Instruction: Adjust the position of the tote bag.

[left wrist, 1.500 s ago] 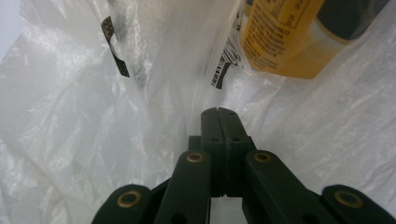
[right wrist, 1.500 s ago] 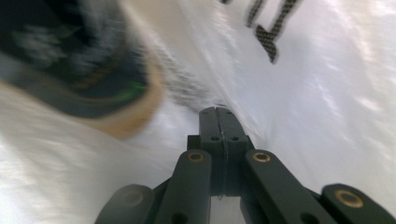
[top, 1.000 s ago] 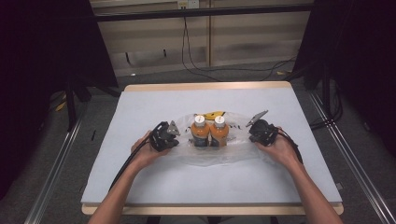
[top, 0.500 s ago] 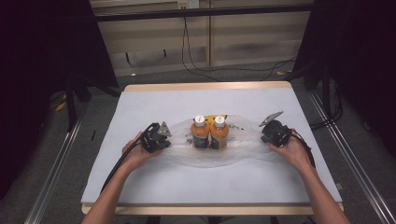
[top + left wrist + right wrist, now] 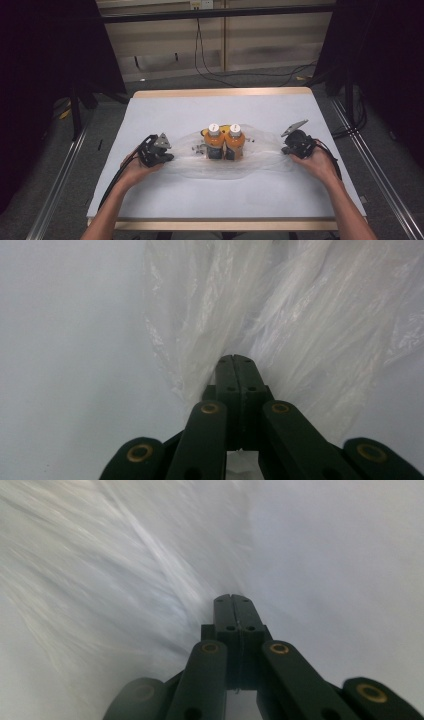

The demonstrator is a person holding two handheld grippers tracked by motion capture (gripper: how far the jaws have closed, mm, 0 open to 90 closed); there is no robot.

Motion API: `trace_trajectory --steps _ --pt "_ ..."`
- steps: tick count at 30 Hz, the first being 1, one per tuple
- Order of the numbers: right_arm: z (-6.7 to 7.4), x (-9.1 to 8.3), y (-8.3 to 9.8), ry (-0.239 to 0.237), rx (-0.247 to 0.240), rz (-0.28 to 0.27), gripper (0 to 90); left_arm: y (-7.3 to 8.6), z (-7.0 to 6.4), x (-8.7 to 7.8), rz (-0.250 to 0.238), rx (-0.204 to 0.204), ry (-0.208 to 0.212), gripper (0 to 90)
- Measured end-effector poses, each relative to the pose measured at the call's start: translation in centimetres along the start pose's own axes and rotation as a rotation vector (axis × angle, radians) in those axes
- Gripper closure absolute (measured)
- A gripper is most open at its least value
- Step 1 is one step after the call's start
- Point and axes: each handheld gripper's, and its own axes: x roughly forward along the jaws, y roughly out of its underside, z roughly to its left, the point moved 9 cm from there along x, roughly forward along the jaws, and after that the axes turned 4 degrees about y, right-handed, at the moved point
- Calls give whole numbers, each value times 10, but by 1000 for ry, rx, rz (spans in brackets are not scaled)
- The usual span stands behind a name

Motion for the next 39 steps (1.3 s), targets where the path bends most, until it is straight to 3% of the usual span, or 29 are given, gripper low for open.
trace_trajectory --steps 5,9,15,17,22,26,30,39 --pt "-3 -1 4 33 9 -1 900 0 2 1 -58 -70 38 900" --pt "-4 -2 5 24 12 -6 900 -2 2 2 -50 -45 28 900" --pt "-6 -3 8 42 17 -7 900 -4 -1 3 -59 -58 26 900" --pt "-8 -3 11 41 25 -15 900 -6 -4 4 -49 -32 21 896" --pt "-10 -5 14 47 30 -16 900 -7 -4 4 -61 -44 23 879" --pt "-9 -5 15 55 35 -22 900 -7 -3 3 -83 -65 48 873" --pt "-7 -7 11 20 38 -73 900 -13 -4 -2 -149 -90 59 870" --pt "-7 -22 -3 -21 96 -202 900 -24 -7 -13 -230 -118 71 856"
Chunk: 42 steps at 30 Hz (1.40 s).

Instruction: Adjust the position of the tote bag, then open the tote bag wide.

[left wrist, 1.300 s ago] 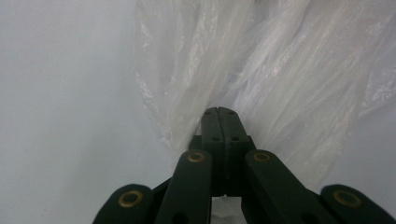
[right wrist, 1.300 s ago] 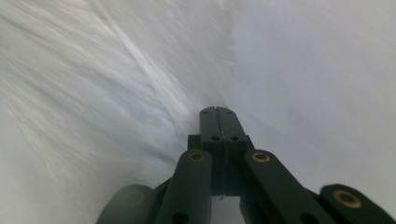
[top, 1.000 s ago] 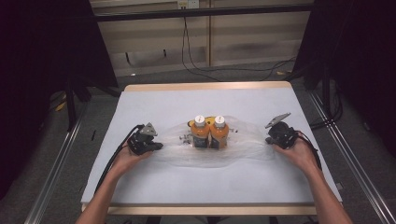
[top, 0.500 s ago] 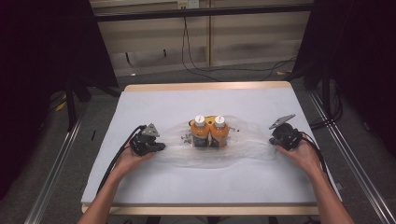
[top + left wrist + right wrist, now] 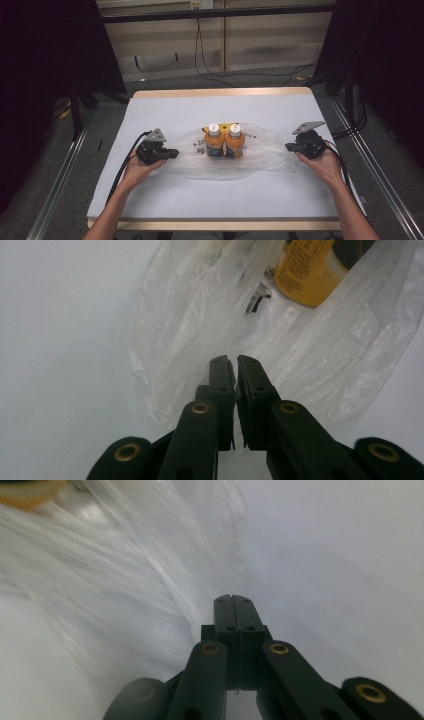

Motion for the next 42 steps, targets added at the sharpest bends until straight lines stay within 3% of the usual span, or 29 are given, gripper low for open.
trace_trajectory --steps 7,16,22,26,30,37,42 --pt "5 -10 -15 -70 66 -99 900 -5 -1 -8 -87 -41 30 844" --pt "15 -17 -28 -116 63 -177 900 -18 -9 -16 -141 -33 -4 748" --pt "23 -17 -33 -146 57 -198 900 -28 -19 -18 -169 -22 -2 705" --pt "32 -19 -38 -171 38 -209 900 -33 -29 -15 -181 -22 23 698" --pt "41 -21 -46 -195 26 -230 900 -37 -40 -11 -188 -4 83 760" --pt "55 -21 -53 -224 -2 -229 900 -43 -53 -6 -187 31 101 884" --pt "63 -19 -56 -244 -18 -227 900 -54 -67 -1 -209 50 137 889"
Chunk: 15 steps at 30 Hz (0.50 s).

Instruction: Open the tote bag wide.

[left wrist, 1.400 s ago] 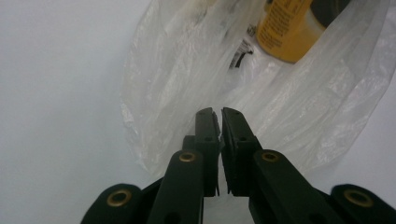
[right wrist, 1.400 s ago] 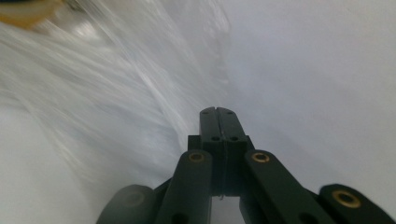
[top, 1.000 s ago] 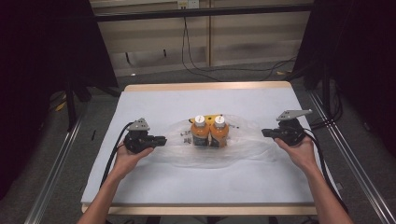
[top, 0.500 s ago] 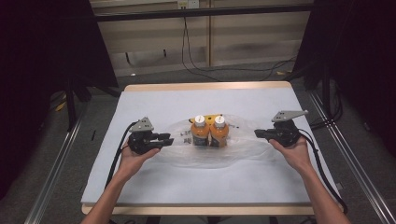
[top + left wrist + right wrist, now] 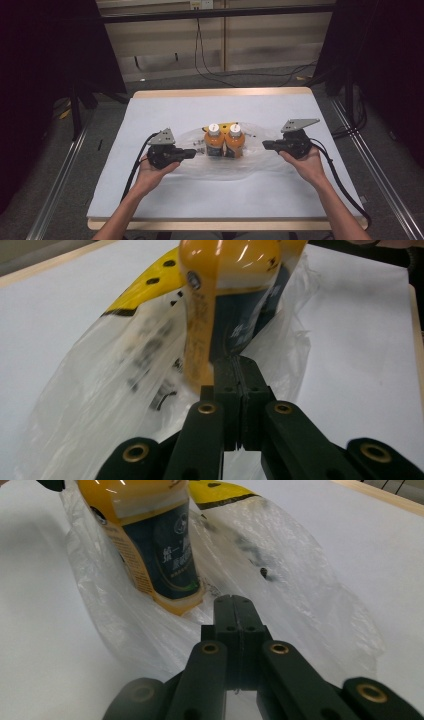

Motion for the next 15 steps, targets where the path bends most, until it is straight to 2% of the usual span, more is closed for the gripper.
trace_trajectory --steps 1,5,10,13,15 --pt "2 1 0 -7 2 3 900 -3 -3 3 -12 -3 8 889" --pt "8 7 -2 -24 -20 12 900 -12 -13 16 -1 33 22 883" --pt "12 15 -4 -42 -29 36 900 -23 -27 41 2 48 68 894" --pt "13 22 -9 -52 -47 59 900 -26 -30 56 22 70 79 894" --pt "14 23 -18 -61 -61 59 900 -29 -32 65 8 61 85 894"
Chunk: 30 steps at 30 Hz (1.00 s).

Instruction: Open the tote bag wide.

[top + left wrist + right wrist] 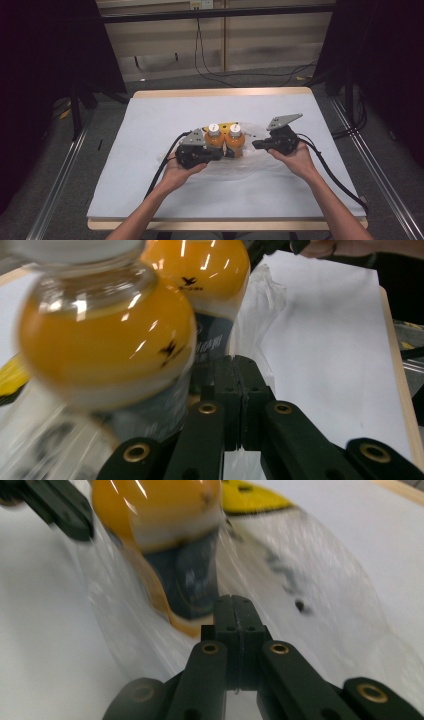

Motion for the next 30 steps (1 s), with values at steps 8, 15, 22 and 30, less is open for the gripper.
trace_trajectory --steps 8,15,22,30 --pt "0 24 -4 -20 14 -13 900 13 4 18 60 8 -34 900" --pt "-1 45 9 -23 13 49 900 20 6 23 71 19 -46 900" --pt "2 57 16 -24 15 69 900 31 5 34 112 42 -65 900" --pt "0 61 17 -20 21 64 900 20 8 25 57 34 -92 900"
